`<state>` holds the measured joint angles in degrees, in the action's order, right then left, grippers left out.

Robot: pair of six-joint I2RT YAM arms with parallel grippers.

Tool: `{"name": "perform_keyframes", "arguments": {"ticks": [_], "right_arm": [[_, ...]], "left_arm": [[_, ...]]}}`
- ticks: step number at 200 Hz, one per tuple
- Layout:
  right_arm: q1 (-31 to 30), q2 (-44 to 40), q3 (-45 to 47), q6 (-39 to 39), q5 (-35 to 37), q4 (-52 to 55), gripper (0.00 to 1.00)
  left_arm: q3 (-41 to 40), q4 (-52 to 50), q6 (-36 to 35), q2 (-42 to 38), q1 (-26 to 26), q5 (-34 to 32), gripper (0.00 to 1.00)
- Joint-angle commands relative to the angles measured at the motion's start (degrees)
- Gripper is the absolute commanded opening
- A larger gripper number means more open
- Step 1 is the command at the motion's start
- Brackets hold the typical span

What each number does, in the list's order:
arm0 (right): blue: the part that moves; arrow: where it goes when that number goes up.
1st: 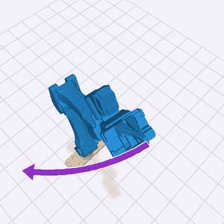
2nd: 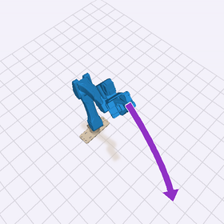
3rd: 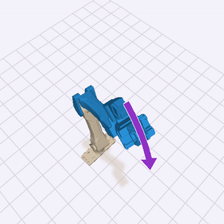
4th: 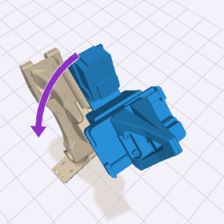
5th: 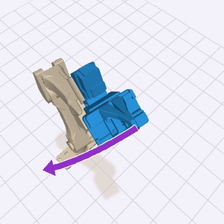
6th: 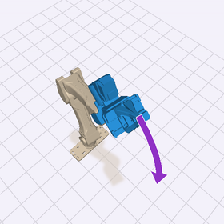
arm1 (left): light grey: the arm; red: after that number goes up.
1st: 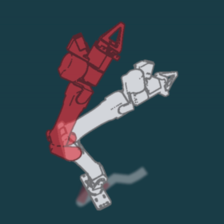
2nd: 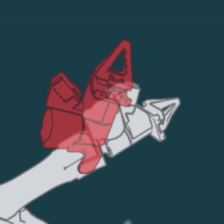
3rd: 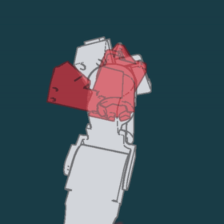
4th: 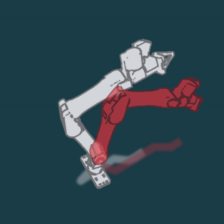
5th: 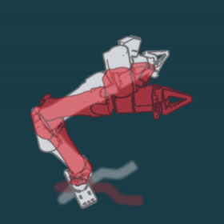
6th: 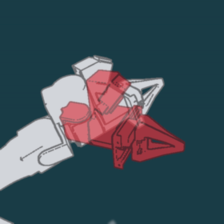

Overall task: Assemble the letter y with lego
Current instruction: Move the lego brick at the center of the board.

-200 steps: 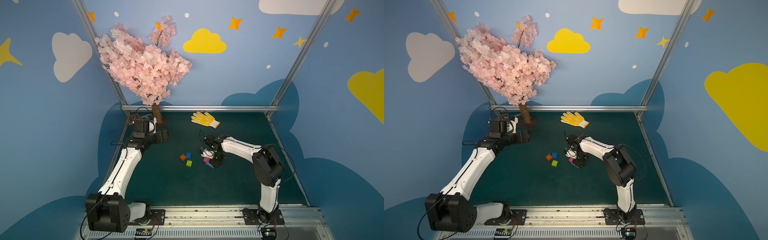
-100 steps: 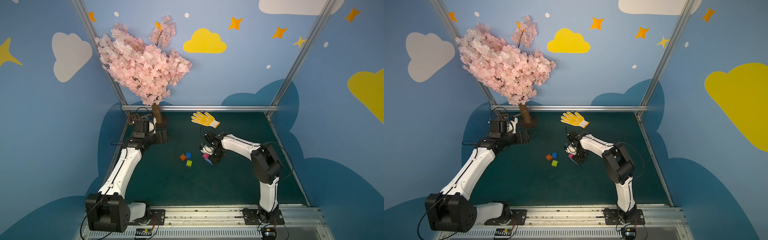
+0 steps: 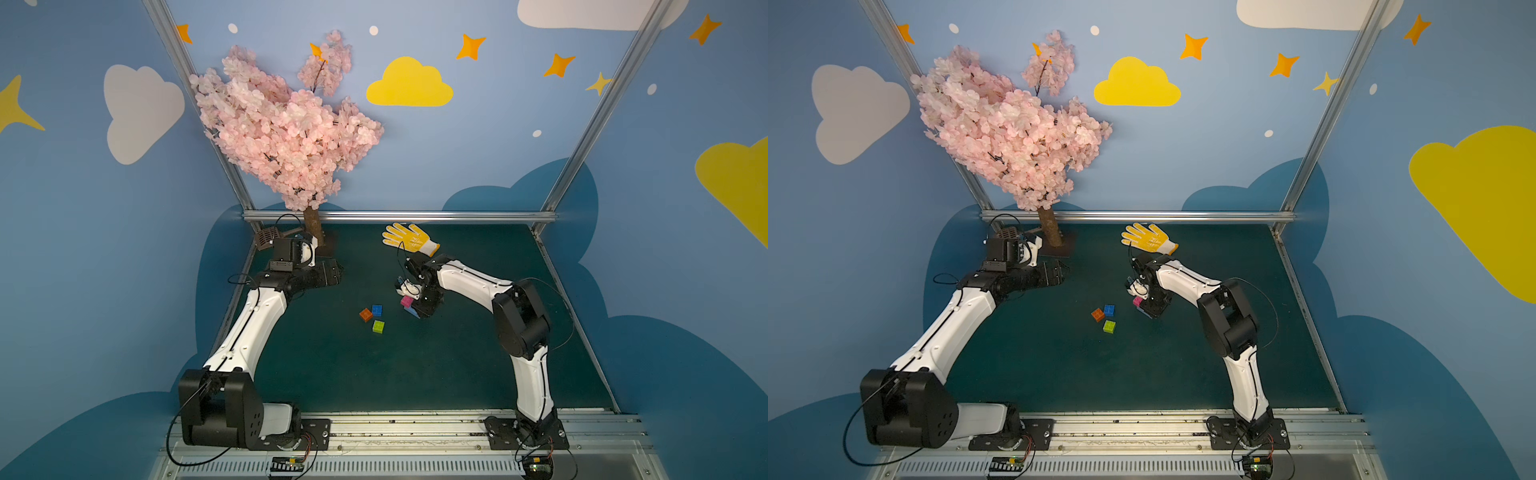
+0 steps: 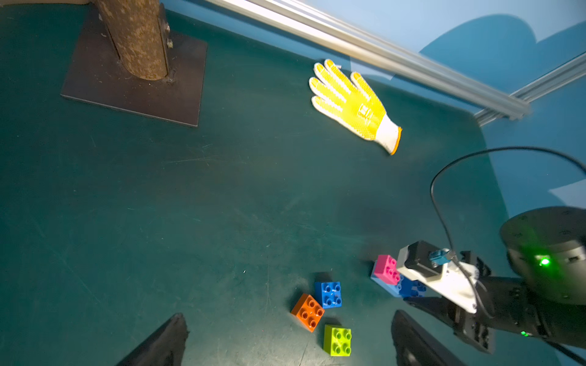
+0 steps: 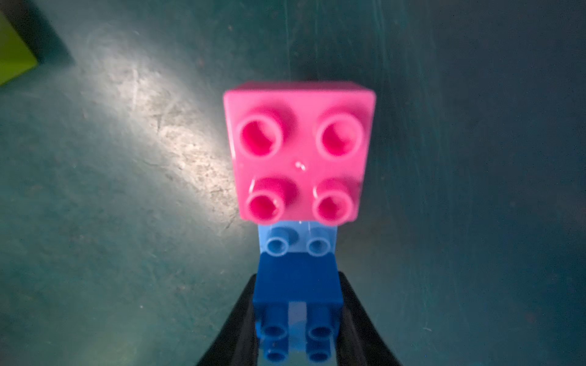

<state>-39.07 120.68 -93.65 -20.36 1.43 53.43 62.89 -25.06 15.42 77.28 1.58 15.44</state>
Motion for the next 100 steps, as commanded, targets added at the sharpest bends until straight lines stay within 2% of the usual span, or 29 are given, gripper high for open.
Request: {"name": "perform_keyframes", "arguments": {"ticks": [1, 8, 15, 23, 29, 40, 100], "right_arm": [[0.21, 1.54, -0.57, -0.21, -0.64, 0.8, 0.2], [0.2, 1.43, -0.51, -0.16, -0.72, 0.73, 0.24], [0.31, 1.41, -0.56, -0.12, -0.81, 0.8, 0.28], [0.3, 1.48, -0.57, -0.12, -0.9, 0.85, 0.3], [0.31, 1.56, -0.64, -0.04, -0.88, 0.8, 0.31], [0.31, 1.65, -0.9, -0.03, -0.99, 1.02, 0.34], [0.4, 0.24, -1.03, 0.8, -1.34, 0.28, 0.41]], "left_arm": [[-1.98, 3.75, 4.43, -0.54, -2.06, 3.34, 0.97], [-1.82, 3.68, 5.43, -0.24, -2.56, 3.63, 0.97], [-1.17, 2.99, 6.49, 0.16, -3.02, 3.46, 0.87], [-0.24, 1.6, 7.32, 0.86, -3.45, 3.22, 0.84], [0.42, 0.78, 6.53, 1.35, -3.75, 4.96, 0.86], [1.63, -0.76, 4.94, 2.19, -3.75, 6.35, 1.0], [0.96, -1.1, 3.48, 0.91, -3.78, 4.23, 1.0]]}}
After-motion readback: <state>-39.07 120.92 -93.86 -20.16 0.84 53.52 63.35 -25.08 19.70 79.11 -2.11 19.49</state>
